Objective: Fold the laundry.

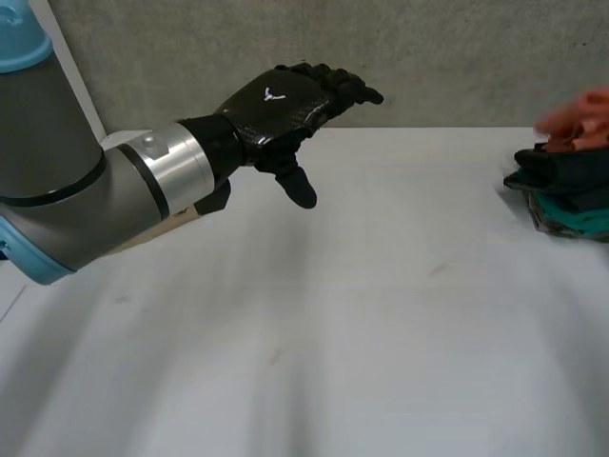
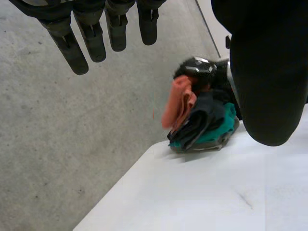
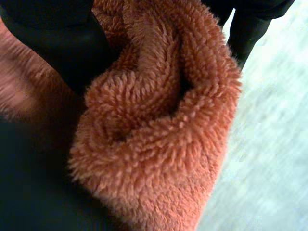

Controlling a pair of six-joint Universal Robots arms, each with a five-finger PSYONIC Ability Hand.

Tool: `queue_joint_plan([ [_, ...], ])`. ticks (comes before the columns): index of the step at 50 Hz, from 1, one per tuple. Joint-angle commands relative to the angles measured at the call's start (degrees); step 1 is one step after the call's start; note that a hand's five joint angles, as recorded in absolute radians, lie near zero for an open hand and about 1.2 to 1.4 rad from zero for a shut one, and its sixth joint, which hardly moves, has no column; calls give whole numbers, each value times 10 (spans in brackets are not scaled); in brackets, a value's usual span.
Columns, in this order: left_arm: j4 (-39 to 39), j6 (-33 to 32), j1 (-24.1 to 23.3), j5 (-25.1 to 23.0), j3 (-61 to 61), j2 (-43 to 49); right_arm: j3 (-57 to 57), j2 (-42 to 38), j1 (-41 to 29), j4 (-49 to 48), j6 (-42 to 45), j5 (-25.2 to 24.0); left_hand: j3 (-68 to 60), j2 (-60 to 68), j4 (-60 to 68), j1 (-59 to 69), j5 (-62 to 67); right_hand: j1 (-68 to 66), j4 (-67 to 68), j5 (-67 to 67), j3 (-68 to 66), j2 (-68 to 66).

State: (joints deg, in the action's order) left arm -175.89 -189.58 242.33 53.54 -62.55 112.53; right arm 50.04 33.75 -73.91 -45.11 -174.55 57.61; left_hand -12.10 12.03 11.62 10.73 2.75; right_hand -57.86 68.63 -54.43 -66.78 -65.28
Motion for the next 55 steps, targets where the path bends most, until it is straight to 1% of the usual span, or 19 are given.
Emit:
queue_joint_plan([
  [1,-2,-1,-2,0,-14,3,69,-24,69,-8,-10,-91,4,-3,1,10,-10,-221,114,-156,-132,-147],
  [4,-2,-2,-5,0,-14,3,96,8,91,-7,-11,-102,4,-3,1,10,-10,-221,114,-156,-132,-147],
  [12,-2,-1,-8,1,-13,1,134,54,93,-7,-18,-116,4,-3,1,10,-10,-221,114,-156,-132,-147],
  [13,-2,0,-9,1,-13,1,139,66,93,-4,-18,-115,4,-3,1,10,-10,33,-141,98,122,107],
  [15,-2,-1,-16,1,-13,0,148,78,94,5,-19,-112,4,-3,1,10,-10,262,-369,327,351,336],
  [19,-2,0,-31,1,-13,-2,204,136,103,41,-13,-121,4,-3,1,10,-10,279,-387,345,368,353],
  [22,-2,1,-36,1,-13,-3,244,185,121,69,-12,-123,4,-3,1,10,-10,479,-586,544,568,553],
  [28,-3,3,-52,1,-15,-14,288,249,157,133,-4,-135,4,-3,1,10,-10,479,-586,544,568,553],
  [31,-3,3,-56,1,-15,-20,295,273,195,190,21,-135,5,-5,-1,8,-12,479,-586,544,568,553],
  [36,-4,3,-58,1,-15,-27,279,295,233,299,128,-116,4,-3,1,10,-10,479,-586,544,568,553],
  [39,-5,3,-60,1,-14,-37,247,306,239,354,210,-49,5,-5,-1,8,-12,479,-586,544,568,553],
  [40,-5,3,-60,1,-13,-39,229,309,239,374,242,0,5,-5,-1,8,-12,479,-586,544,568,553],
  [41,-9,4,-63,1,-12,-45,221,310,238,377,255,24,7,-6,-2,7,-14,479,-586,544,568,553],
  [43,-13,5,-64,2,-8,-52,214,316,228,373,275,67,7,-6,-2,7,-14,479,-586,544,568,553],
  [44,-16,6,-64,3,-7,-55,202,326,202,362,277,93,7,-6,-2,7,-14,479,-586,544,568,553],
  [48,-40,31,-57,36,1,-72,207,367,115,301,241,102,5,-5,-1,8,-12,479,-586,544,568,553],
  [52,-54,58,-42,117,12,-93,246,408,49,232,193,105,5,-5,-1,8,-12,479,-586,544,568,553],
  [53,-55,58,-23,153,12,-100,259,418,34,219,184,103,5,-5,-1,8,-12,479,-586,544,568,553],
  [55,-57,50,2,188,10,-105,289,439,0,195,171,101,2,-1,3,12,-9,479,-586,544,568,553],
])
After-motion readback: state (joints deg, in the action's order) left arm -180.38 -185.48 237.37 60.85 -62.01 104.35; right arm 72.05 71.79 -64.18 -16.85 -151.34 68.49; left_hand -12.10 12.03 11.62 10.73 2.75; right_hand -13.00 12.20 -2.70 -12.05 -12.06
